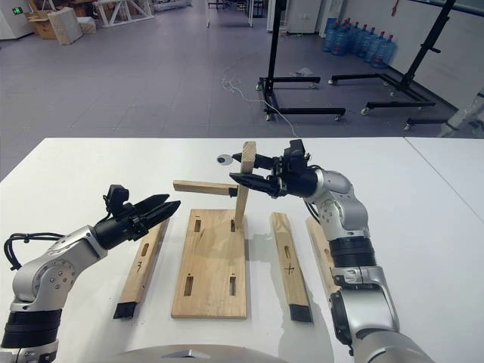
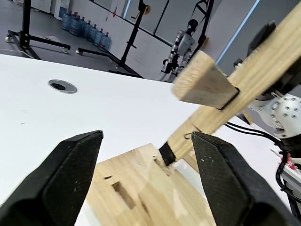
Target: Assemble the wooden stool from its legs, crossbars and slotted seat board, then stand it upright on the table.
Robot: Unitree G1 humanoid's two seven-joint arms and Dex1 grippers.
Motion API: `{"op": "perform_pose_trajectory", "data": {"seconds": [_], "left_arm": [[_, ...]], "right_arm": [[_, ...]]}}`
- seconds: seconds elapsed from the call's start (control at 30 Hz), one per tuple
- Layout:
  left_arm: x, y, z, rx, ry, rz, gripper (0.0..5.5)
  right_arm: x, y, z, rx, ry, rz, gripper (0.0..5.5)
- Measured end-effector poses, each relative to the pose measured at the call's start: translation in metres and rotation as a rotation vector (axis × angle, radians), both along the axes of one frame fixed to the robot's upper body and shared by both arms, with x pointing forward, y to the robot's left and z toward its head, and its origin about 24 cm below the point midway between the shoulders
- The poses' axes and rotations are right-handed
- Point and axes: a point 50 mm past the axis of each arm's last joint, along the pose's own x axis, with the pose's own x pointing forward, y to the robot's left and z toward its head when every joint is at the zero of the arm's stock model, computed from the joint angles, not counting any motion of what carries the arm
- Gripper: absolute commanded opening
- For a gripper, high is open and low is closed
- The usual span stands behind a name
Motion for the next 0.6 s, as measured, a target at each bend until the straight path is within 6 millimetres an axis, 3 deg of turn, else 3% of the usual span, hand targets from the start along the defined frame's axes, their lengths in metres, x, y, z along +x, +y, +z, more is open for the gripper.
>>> {"op": "perform_pose_trajectory", "data": {"seconds": [0.37,0.6], "left_arm": [[0.003,0.011,-0.009,-0.01,0.04,0.051,3.43],[0.003,0.013,-0.009,-0.003,0.037,0.071,3.43]], "right_arm": [[0.001,0.008,-0.009,0.011,-0.008,0.017,2.05],[0.01,0.002,-0.019,0.013,0.076,0.026,2.05]]}}
